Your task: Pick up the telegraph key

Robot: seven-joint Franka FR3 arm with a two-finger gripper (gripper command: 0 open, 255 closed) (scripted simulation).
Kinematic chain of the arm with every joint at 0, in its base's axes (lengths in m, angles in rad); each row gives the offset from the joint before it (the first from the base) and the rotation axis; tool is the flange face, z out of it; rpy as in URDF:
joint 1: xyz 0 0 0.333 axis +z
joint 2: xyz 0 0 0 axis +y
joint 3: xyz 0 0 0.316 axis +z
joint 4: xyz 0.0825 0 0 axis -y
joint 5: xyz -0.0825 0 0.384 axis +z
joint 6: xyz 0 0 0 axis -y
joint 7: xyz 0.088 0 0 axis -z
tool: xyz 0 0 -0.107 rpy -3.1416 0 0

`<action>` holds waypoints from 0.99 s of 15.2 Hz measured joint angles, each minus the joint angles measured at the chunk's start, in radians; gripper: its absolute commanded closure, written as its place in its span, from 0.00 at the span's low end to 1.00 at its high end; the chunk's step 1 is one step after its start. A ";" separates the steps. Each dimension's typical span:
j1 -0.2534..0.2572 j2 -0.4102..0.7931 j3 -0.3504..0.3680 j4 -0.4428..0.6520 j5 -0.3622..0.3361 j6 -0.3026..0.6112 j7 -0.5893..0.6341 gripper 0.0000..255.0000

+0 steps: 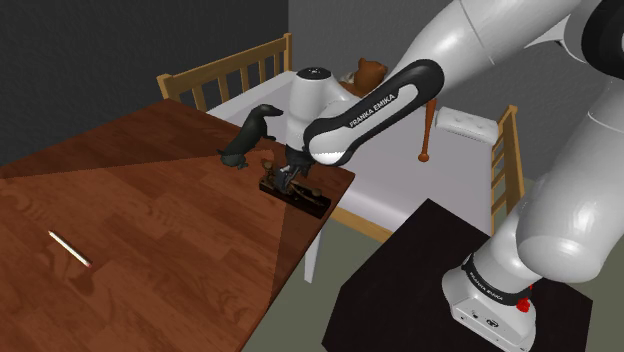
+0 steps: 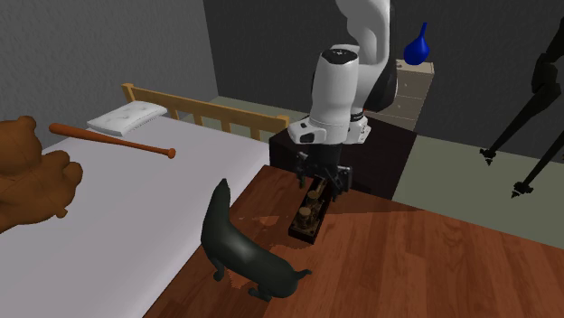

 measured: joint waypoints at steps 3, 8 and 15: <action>0.000 0.002 -0.001 -0.001 -0.001 0.004 0.000 1.00; 0.000 0.003 0.000 -0.001 -0.001 0.004 0.000 1.00; -0.003 -0.037 0.003 0.011 0.018 -0.047 -0.014 1.00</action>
